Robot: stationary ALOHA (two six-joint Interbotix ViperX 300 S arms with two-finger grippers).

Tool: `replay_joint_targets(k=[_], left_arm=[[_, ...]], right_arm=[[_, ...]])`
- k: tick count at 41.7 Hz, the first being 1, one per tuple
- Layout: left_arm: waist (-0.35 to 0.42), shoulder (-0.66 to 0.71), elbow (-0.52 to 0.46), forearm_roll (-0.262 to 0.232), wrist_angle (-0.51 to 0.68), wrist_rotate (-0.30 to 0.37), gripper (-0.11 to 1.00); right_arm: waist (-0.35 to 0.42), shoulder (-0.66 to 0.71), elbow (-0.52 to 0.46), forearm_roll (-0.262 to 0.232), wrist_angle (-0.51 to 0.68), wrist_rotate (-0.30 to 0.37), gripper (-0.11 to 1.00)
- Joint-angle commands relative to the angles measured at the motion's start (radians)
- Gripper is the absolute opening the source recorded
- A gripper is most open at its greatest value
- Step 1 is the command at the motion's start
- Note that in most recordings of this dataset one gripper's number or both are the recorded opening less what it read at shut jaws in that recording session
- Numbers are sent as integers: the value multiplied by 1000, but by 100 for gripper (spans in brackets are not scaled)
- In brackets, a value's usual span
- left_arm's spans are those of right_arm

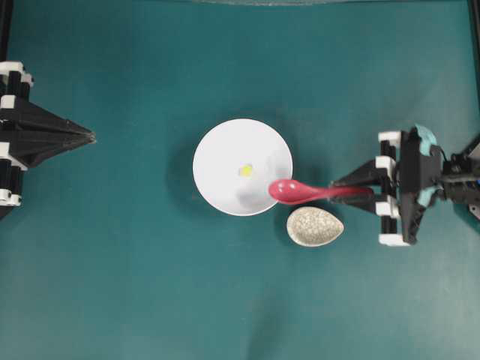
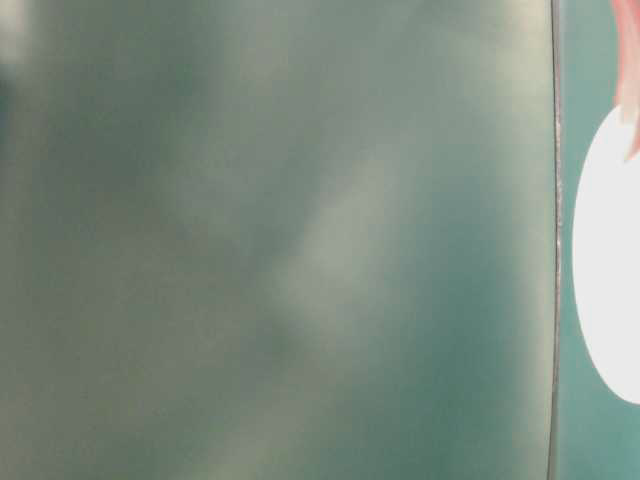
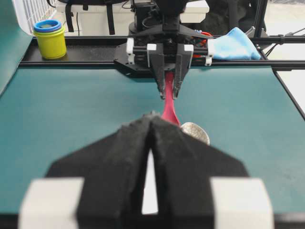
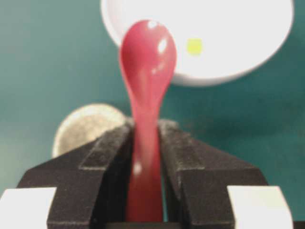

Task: Scoop the yellow hexagonal prism block from the bowl with a spoon using the right arm.
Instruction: 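Lift the pink spoon and carry it left over the white bowl, then lower the spoon bowl into the white bowl beside the yellow block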

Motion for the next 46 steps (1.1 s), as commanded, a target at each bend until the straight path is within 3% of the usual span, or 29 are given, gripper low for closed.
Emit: replay_joint_targets(k=[1,14,27,46], left_arm=[[-2,11,-29,2,-9,2,0],[-2,23,-28,2,-14,2,0],[-2,26,-29,2,-46,-15,0],[0,46,-29,2,-66,-15,0]], right_arm=[[-61,-38,-71,-8,130,-28,24],[-221,-49,-233,-41,505,-54,24],[-324,-35,-331,-101,692,-51,24],[-380,109,-506,-120,914,-21,24]])
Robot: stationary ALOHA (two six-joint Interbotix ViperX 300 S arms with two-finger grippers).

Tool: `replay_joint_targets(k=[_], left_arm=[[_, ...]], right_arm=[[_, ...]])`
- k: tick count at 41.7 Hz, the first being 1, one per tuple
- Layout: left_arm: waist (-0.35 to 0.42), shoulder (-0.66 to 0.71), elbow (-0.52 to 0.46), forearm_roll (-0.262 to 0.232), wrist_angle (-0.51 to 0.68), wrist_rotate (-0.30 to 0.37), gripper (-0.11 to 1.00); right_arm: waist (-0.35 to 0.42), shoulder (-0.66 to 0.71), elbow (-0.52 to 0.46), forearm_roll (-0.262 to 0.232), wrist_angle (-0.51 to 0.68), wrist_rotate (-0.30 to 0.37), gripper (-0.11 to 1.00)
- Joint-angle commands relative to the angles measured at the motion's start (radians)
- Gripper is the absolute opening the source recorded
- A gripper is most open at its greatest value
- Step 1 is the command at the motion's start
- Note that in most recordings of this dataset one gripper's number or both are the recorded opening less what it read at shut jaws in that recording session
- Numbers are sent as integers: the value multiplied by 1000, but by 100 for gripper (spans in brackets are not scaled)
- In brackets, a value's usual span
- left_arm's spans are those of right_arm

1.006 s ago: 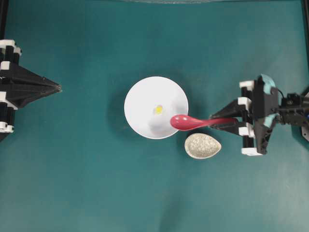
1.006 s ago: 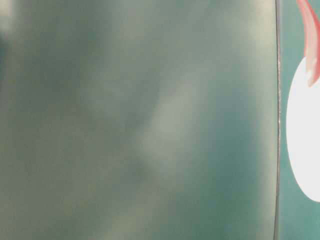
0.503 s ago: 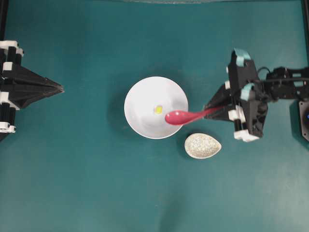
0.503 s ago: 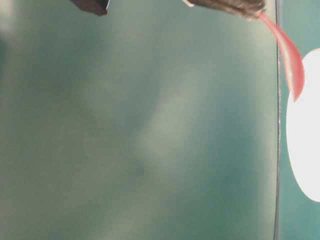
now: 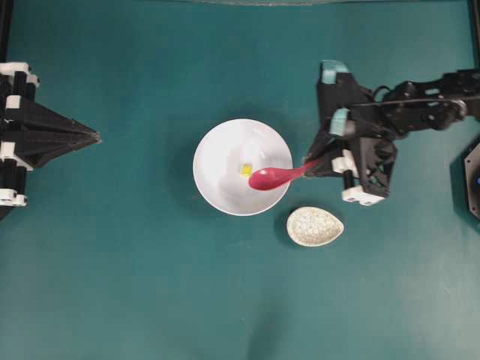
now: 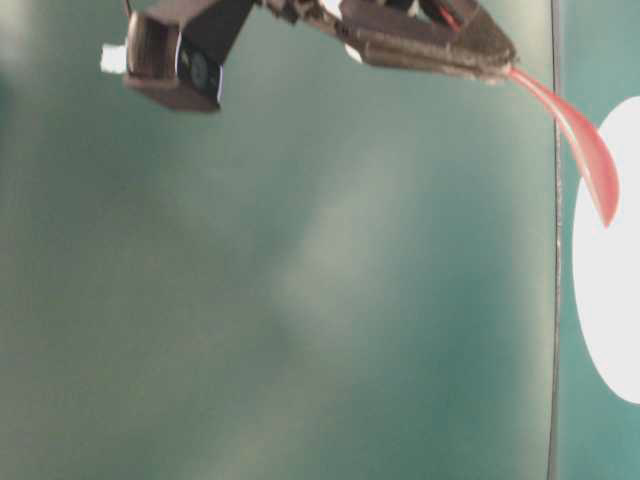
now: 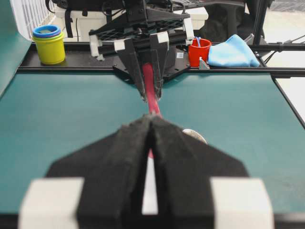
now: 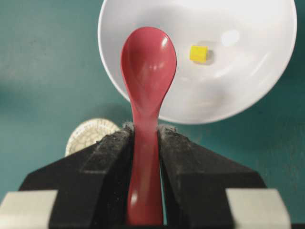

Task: Scoop the yellow hexagonal prism block from the bowl with a spoon using the right arm.
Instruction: 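Lower the spoon bowl into the white bowl beside the yellow block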

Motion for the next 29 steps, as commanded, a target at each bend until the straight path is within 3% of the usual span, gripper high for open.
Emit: replay_joint_targets(k=[1,7,20,24,29], left_arm=[[0,8,-29,2,-9,-2,0],[-2,6,-29,2,-9,-2,0],[-2,6,-29,2,-9,0,0],[-2,8,-29,2,-9,2,0],[-2,8,-28,2,-6,6,0]], right_arm=[[-12,18,-67,-9,41,20,24],[-21,61,-133,-52,100,91,24],[-20,155,-282,-230,268,393,24],[-14,179,-322,-279,345,428,24],[6,216,-370,-318,420,426,24]])
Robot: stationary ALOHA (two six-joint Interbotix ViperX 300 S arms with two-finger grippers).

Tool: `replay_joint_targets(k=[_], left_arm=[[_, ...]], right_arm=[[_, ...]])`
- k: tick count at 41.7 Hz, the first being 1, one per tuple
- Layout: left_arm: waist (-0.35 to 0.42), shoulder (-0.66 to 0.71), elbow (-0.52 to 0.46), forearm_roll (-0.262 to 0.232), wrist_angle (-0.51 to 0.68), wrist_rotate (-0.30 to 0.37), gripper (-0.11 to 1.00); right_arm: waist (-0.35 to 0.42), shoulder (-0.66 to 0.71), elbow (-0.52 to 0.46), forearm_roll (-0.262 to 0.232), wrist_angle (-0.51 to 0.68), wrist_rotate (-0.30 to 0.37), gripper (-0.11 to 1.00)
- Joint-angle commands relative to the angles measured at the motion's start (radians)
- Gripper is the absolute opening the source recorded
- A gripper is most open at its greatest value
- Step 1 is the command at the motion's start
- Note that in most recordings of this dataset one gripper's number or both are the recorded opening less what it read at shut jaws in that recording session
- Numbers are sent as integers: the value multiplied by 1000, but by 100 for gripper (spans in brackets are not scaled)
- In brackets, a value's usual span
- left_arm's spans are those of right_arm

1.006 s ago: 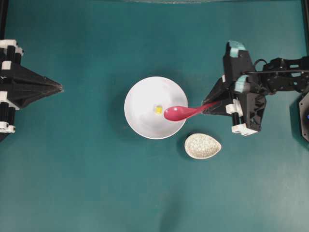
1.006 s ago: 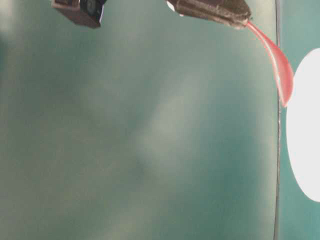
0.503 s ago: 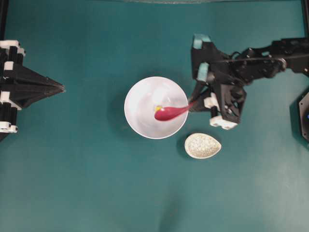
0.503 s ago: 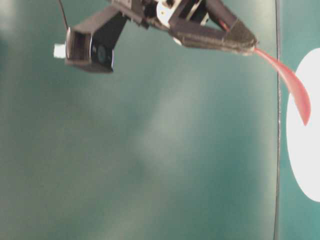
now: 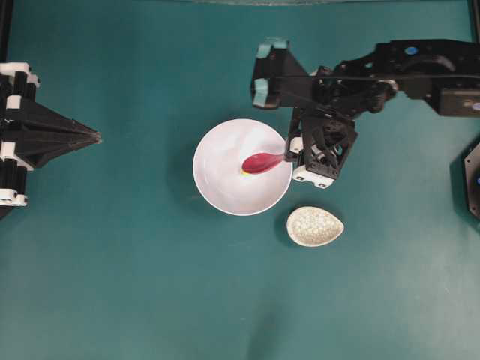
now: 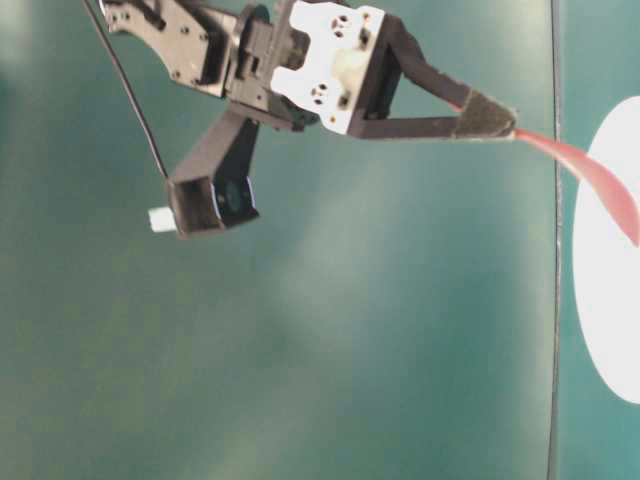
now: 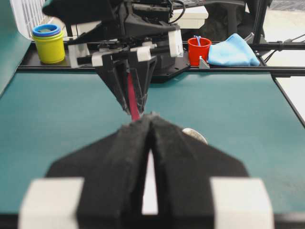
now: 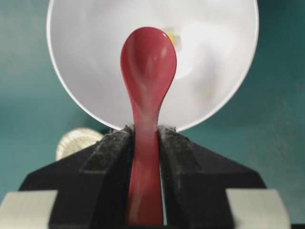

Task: Scoop the yellow hexagonal prism block from the bowl with a spoon using the right arm.
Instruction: 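Lower the spoon bowl into the white bowl beside the yellow block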

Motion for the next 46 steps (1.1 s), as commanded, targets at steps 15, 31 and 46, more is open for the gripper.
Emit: replay_joint_targets(k=[15,31,46], left_arm=[[0,8,-28,3,-6,9,0],[-2,8,-29,3,-8,9,0],[0,6,-28,5,-6,11,0]], right_arm=[[40,60,-138,-67,152,3,24],[40,98,-141,-77,153,2,24],[40,135,-140,-78,140,-8,24]])
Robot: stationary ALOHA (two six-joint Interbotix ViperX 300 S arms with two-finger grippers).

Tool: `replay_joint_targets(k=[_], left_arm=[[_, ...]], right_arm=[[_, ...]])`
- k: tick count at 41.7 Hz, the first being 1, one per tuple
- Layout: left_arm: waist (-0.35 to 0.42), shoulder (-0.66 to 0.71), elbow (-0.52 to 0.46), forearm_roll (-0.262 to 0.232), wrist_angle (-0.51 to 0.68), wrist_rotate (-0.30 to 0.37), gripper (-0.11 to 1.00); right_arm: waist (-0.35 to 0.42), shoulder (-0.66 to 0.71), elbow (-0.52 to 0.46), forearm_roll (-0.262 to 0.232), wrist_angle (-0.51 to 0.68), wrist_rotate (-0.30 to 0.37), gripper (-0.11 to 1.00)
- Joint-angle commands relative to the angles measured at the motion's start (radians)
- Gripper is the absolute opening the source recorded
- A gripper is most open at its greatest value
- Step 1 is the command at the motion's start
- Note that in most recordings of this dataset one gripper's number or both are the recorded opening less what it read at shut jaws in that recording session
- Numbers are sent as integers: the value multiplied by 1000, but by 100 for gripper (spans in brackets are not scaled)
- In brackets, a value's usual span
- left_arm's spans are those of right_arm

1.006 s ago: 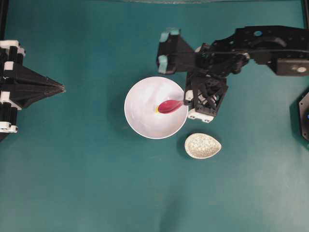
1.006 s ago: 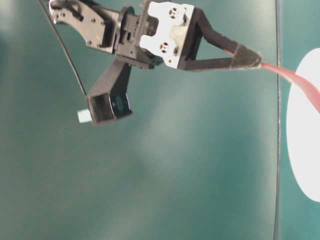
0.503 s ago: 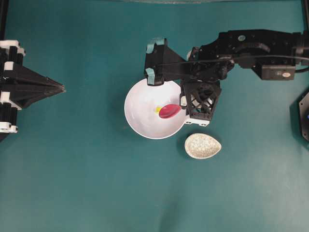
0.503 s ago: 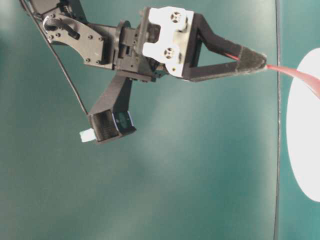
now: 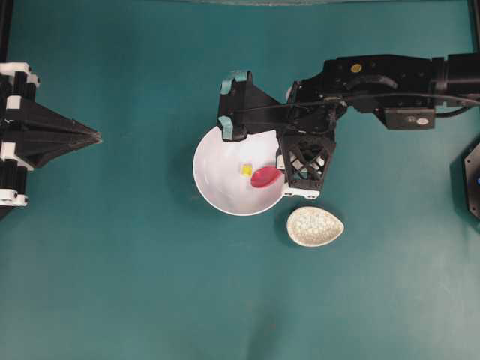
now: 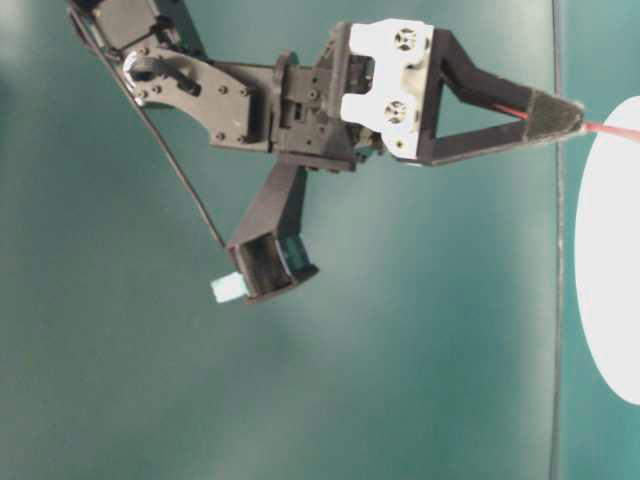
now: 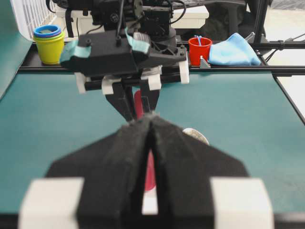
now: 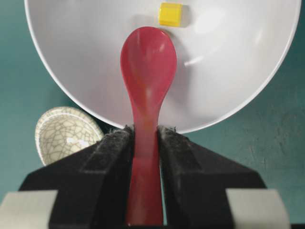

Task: Scoop the yellow hexagonal prism block from the bowl with a spoon using the right arm.
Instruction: 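Lower the spoon bowl into the white bowl beside the yellow block, then push the spoon under the yellow block, sliding it along the bowl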

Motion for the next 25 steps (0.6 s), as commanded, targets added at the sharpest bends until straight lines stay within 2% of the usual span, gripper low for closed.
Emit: replay_joint_targets(k=[1,9,25], left_arm=[[-2,8,-28,2,-6,2,0],[0,5,-29,2,-6,2,0],[-2,3,-28,3,-3,2,0]], right_arm=[[3,-14,-23,-5,-12,-2,24],[2,-3,-21,-29,-60,-3,24],[2,9,-9,-41,-178,-3,24]])
